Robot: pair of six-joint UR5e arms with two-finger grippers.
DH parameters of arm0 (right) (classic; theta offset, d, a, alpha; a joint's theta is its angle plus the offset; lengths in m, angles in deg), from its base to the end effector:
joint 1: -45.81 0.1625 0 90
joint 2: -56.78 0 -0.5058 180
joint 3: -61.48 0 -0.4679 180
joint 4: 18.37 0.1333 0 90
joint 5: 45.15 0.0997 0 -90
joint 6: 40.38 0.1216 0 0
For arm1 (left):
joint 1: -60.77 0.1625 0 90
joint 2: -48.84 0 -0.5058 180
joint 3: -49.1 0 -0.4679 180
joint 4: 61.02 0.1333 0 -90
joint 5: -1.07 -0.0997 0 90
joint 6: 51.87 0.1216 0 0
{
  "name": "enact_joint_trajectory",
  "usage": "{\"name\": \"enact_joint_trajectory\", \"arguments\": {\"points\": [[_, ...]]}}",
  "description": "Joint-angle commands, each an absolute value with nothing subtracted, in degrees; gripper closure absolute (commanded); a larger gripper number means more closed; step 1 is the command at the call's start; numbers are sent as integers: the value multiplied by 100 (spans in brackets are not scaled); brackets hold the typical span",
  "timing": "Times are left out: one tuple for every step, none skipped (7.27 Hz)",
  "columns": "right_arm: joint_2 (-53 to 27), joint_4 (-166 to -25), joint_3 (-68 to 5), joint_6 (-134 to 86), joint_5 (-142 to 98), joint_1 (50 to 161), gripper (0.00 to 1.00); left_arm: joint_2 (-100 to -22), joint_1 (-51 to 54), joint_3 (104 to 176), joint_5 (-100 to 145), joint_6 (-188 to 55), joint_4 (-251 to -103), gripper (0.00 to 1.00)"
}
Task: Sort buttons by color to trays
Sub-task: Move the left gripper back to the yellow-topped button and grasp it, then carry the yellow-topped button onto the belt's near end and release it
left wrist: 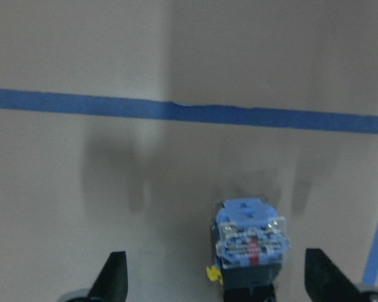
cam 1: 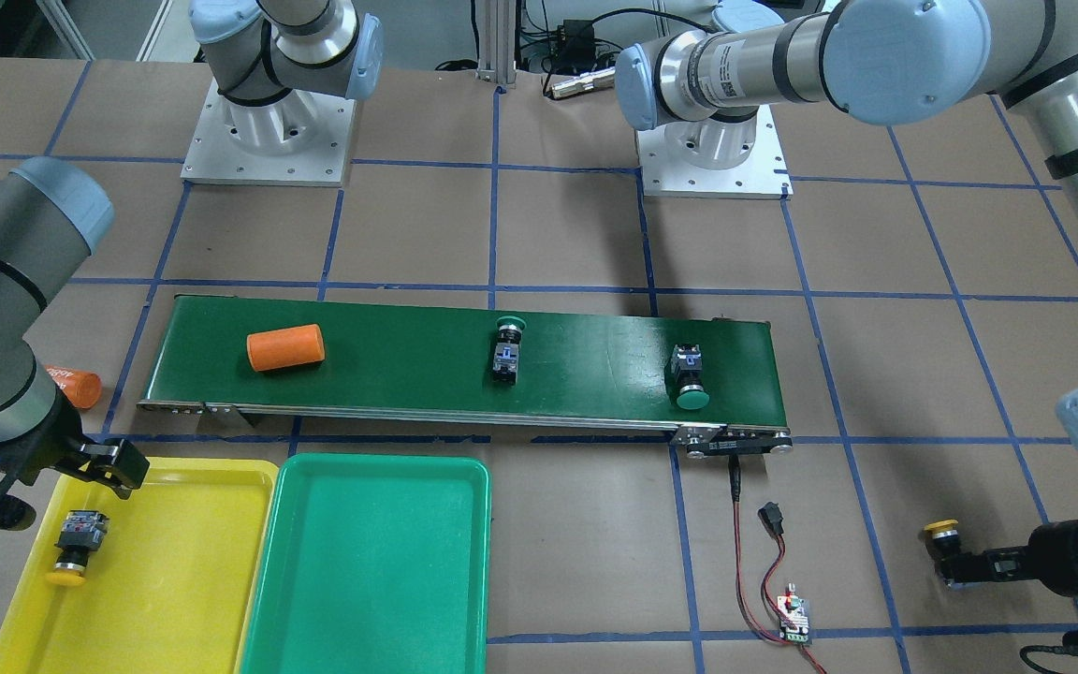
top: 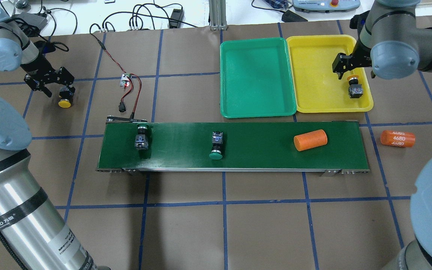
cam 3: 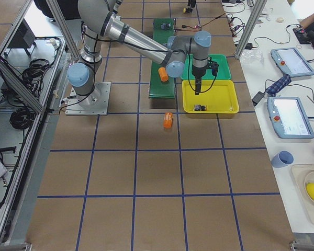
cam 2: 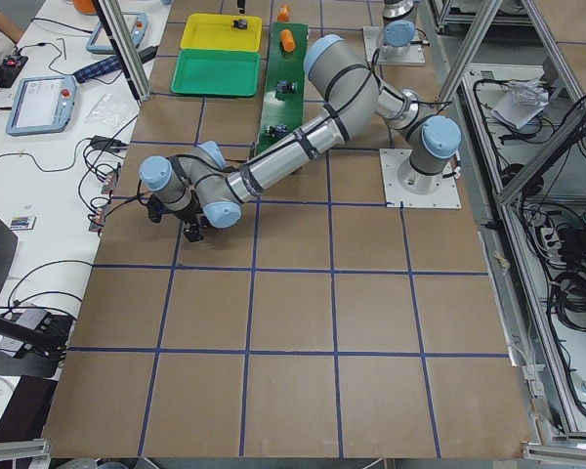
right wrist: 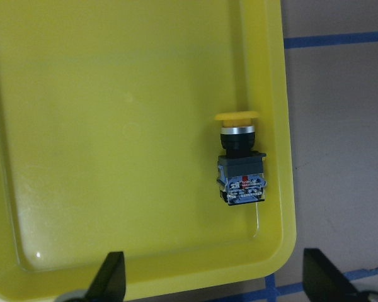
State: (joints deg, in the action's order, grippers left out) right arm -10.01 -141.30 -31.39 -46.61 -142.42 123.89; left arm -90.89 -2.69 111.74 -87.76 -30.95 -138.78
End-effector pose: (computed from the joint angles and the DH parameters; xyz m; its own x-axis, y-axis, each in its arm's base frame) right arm -0.0360 -0.7415 0.3138 -0.9840 0.1129 0.1378 0.0989 0.9896 -0.1049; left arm 0.2786 -0.8617 0.1742 -0.9910 -0.1058 0.0816 -0.0921 0.9833 0.1571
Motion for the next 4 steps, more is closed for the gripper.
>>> {"name": "enact_joint_trajectory", "arguments": {"points": [[-1001,-14133,-3142,-4662,-14244,12395,0,-9100,-269,11256,-8743,-3078,-13942,46],[-1001,-14133,-3142,-4662,-14244,12386,0,-9056,-304,11247,-8752,-3069,-14159,99],[-1001,-14133,-3142,-4662,-14244,12386,0,-8951,-330,11282,-8743,-3077,-14423,100],[-1001,-14133,-3142,-4662,-14244,12386,0,-8733,-365,11456,-8735,-3077,-14965,100]]}}
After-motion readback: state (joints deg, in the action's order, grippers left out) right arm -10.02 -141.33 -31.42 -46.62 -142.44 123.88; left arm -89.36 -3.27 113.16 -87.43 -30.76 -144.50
